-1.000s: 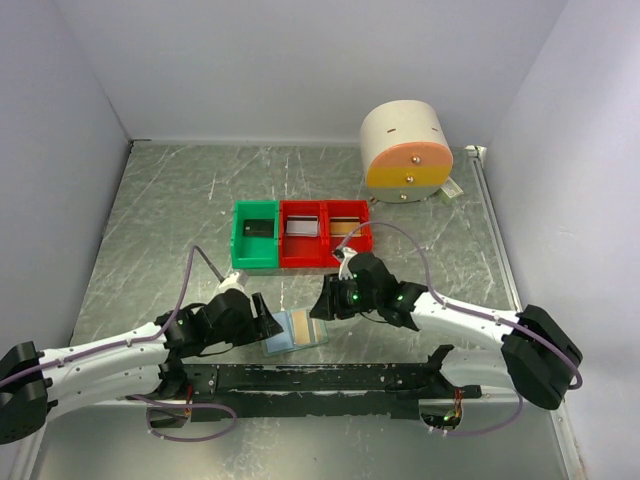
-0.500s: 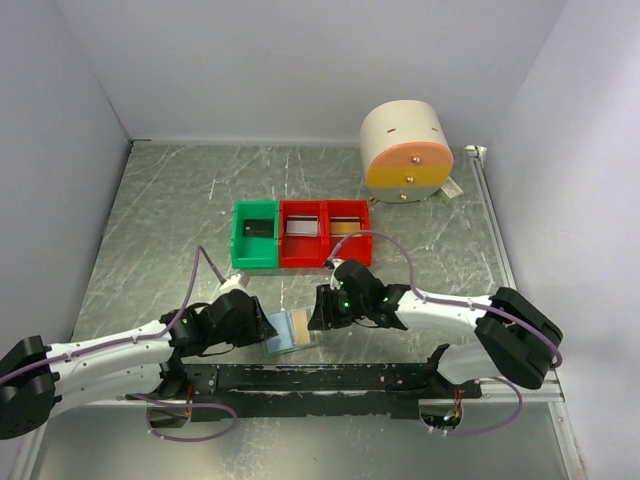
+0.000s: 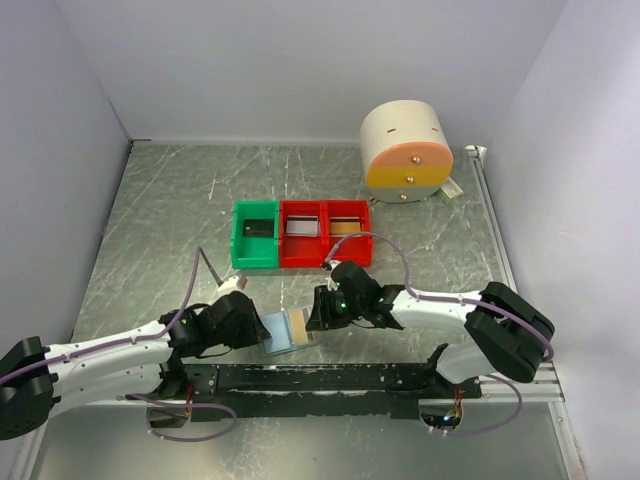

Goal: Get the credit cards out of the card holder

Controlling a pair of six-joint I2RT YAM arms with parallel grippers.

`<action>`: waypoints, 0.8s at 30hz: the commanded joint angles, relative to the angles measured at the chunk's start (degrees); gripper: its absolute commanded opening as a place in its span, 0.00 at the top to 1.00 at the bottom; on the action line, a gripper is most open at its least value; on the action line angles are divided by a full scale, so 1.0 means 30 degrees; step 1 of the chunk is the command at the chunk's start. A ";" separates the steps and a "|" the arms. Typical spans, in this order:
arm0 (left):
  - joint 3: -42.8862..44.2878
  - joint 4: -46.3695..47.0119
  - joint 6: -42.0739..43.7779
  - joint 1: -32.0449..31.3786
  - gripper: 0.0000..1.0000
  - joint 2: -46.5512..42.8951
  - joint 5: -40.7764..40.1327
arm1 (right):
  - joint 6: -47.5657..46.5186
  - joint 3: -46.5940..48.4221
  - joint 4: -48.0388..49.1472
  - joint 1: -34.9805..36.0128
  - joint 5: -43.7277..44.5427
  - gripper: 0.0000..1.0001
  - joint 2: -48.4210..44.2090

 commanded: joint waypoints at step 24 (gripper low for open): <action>0.0803 -0.1194 0.0097 -0.0144 0.61 -0.0170 -0.0637 | -0.0501 0.0985 -0.0784 0.0681 0.0578 0.64 0.0479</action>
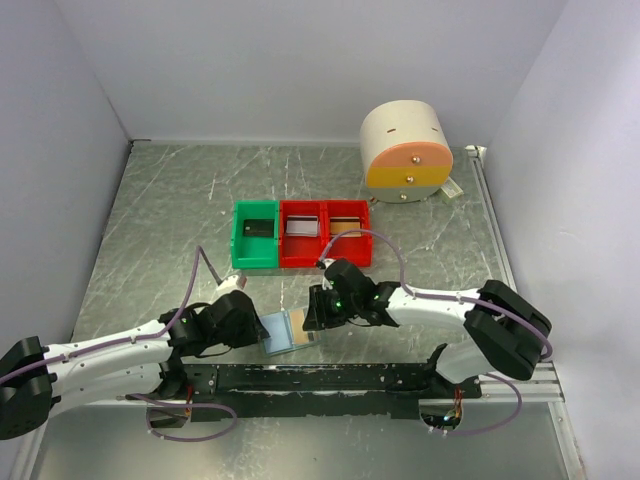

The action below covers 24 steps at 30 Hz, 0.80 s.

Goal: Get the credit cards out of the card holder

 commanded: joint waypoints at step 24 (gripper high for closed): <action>0.0288 0.0753 0.0425 -0.0275 0.66 0.1795 0.0101 | 0.0996 -0.0380 -0.0237 0.0225 0.1713 0.62 0.1015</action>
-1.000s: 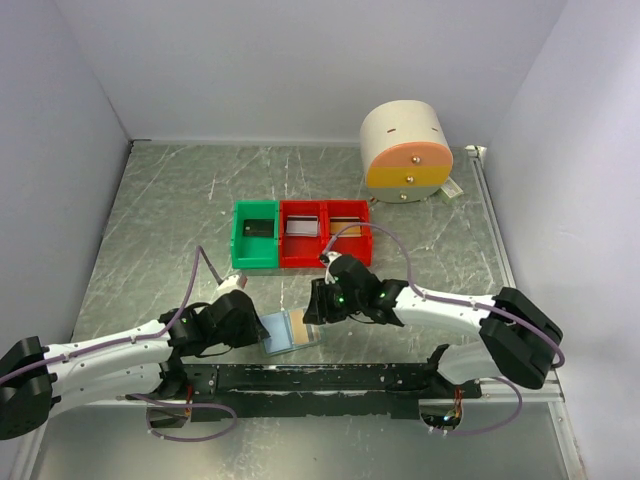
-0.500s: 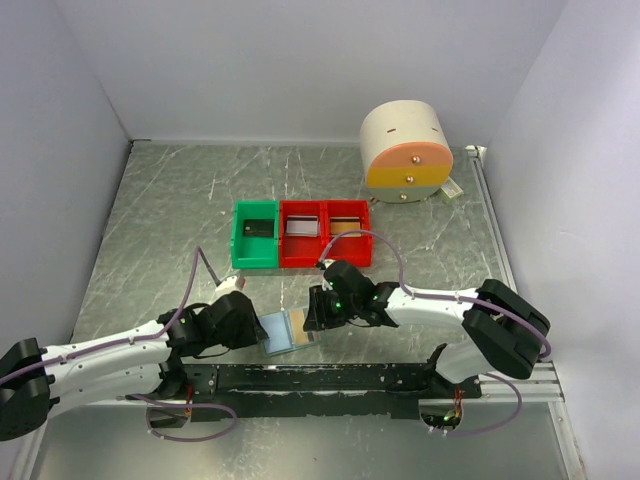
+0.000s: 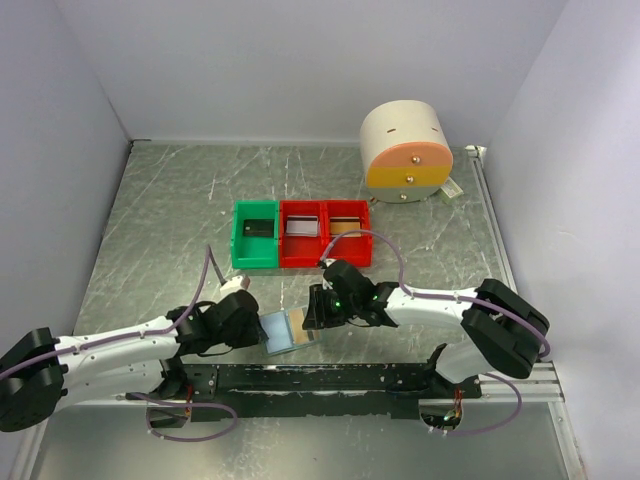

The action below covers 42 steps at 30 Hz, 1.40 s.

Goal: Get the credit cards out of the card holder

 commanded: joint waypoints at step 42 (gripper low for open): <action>0.0396 0.0223 0.0135 -0.0205 0.71 0.0121 -0.0175 | 0.0757 -0.0601 0.0344 0.0093 0.1189 0.59 -0.0166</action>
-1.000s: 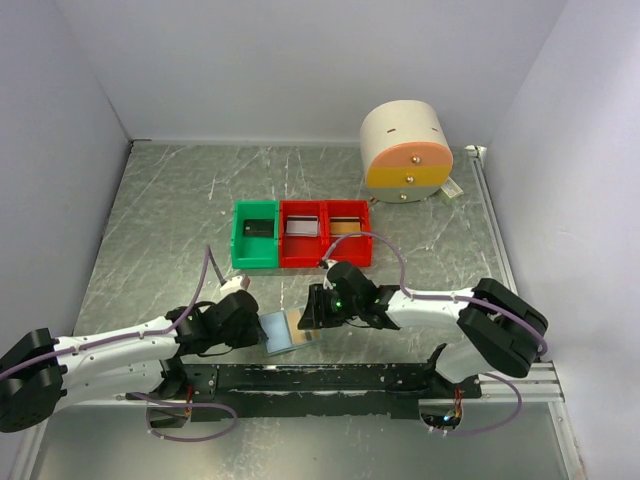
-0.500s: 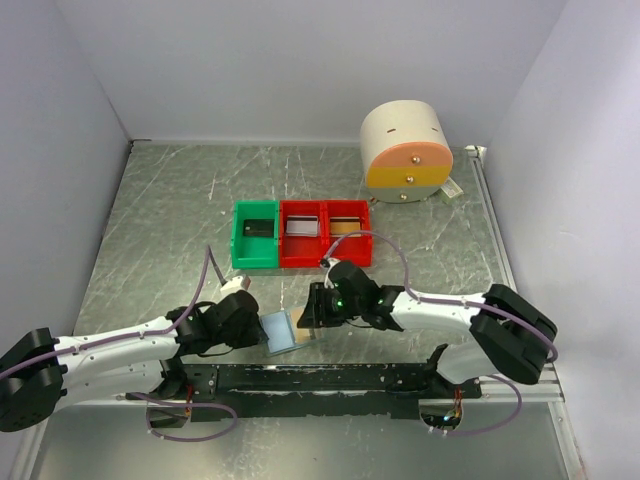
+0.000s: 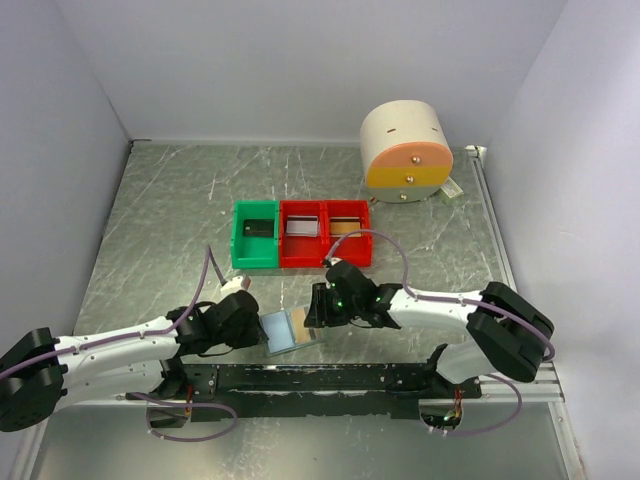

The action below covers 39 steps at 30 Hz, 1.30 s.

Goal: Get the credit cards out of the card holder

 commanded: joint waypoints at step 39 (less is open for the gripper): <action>-0.0021 0.0430 -0.0077 -0.0145 0.72 -0.0076 -0.0080 | 0.1415 -0.0481 0.4768 0.0129 -0.4834 0.63 -0.1038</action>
